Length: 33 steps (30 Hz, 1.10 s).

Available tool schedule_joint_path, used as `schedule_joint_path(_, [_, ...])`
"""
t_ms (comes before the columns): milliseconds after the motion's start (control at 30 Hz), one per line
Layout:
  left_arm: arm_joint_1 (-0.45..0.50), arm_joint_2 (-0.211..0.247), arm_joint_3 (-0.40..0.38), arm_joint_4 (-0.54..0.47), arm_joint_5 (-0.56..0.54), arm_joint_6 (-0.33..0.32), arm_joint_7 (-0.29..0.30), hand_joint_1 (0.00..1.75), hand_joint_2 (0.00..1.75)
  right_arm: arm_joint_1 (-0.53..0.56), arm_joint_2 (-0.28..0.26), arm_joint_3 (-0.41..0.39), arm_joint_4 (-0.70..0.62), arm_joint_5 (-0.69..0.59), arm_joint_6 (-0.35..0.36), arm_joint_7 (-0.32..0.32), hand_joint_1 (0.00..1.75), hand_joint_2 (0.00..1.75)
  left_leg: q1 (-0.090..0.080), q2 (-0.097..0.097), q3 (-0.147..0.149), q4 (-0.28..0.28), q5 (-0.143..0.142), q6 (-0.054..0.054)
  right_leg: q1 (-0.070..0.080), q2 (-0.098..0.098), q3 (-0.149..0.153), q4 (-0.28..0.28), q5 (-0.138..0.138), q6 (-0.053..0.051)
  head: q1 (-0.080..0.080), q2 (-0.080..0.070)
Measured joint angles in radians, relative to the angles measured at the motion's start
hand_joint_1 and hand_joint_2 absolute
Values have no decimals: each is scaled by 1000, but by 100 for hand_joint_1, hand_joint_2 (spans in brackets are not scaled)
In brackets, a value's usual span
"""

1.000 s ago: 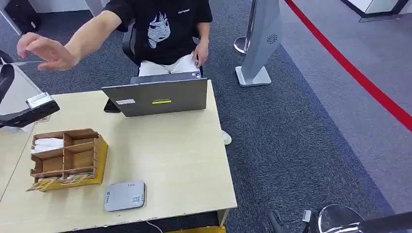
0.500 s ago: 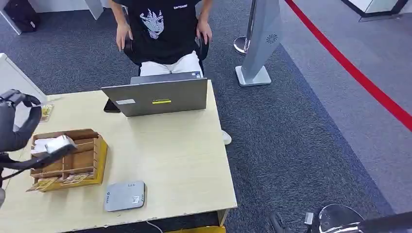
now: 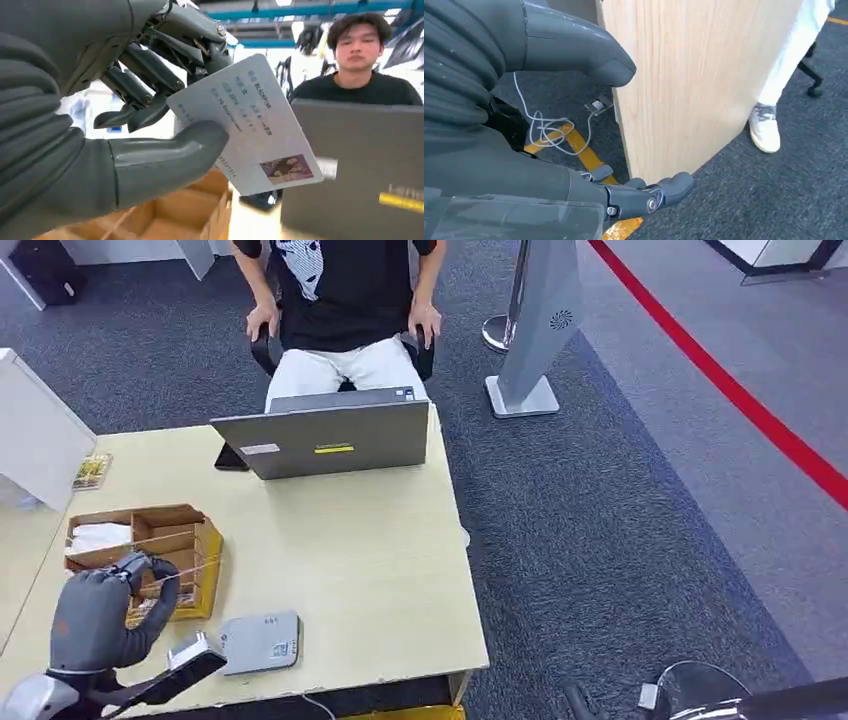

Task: Pass the card to the sensor for recognition and then transmit it.

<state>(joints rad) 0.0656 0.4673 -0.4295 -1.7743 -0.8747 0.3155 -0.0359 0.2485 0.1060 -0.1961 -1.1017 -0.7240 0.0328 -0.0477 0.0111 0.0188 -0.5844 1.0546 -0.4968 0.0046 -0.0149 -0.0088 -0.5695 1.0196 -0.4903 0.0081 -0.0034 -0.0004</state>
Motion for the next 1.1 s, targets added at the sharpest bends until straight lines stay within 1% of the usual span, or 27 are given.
schedule_joint_path(133, [34, -43, -1, 56, 32, -24, 34, 175, 175, -1, 0, -5, -7, 6, 3, 11, 0, 175, 0, 0, 0, 0, 0, 0, 0, 0, 0, 0, 0, 0, 0, 0])
schedule_joint_path(200, [42, -62, -4, 86, 47, -34, 37, 175, 175, -1, 0, -6, -9, 12, 3, 13, 0, 175, 0, 0, 0, 0, 0, 0, 0, 0, 0, 0, 0, 0, 0, 0])
schedule_joint_path(367, [40, -106, -21, 173, 74, -58, 52, 175, 175, -5, 0, -6, -9, 15, 3, 18, 0, 175, 0, 0, 0, 0, 0, 0, 0, 0, 0, 0, 0, 0, 0, 0])
schedule_joint_path(567, [25, -145, -68, 258, 77, -83, 57, 175, 175, -14, 0, -2, -9, 2, 0, 16, 0, 175, 0, 0, 0, 0, 0, 0, 0, 0, 0, 0, 0, 0, 0, 0])
schedule_joint_path(667, [17, -154, -81, 275, 77, -85, 57, 175, 175, -15, 0, 0, -9, -3, -1, 16, 0, 175, 0, 0, 0, 0, 0, 0, 0, 0, 0, 0, 0, 0, 0, 0])
schedule_joint_path(733, [11, -159, -88, 284, 76, -93, 68, 175, 175, -15, 0, 3, -9, -7, -2, 14, 0, 175, 0, -1, 0, 0, 0, 0, 0, 0, 1, 0, 0, 0, 0, 0])
schedule_joint_path(867, [4, -166, -113, 291, 39, -91, 77, 175, 175, -15, -1, 11, -9, -13, -5, 10, 0, 175, 0, -1, 0, 0, 0, 0, 0, 0, 1, 0, 0, 0, 0, 0])
schedule_joint_path(933, [-2, -165, -117, 291, 31, -75, 60, 175, 175, -15, -2, 15, -9, -22, -11, 6, 0, 175, 0, -1, 0, 0, 0, 0, 0, 0, 0, 0, 0, 0, 0, 0])
schedule_joint_path(1000, [-12, -163, -117, 282, 24, -37, 31, 175, 175, -13, -3, 20, -9, -25, -16, 0, 0, 175, 0, -1, 0, 0, 1, 1, 0, 0, 0, 0, 1, 0, 0, 0])
schedule_joint_path(1100, [-47, -154, -109, 223, 26, -2, 8, 175, 175, -8, -4, 26, -11, -29, -20, -8, 0, 175, 0, -1, 0, 0, 2, 1, 0, -2, 0, 0, 1, 1, 0, 0])
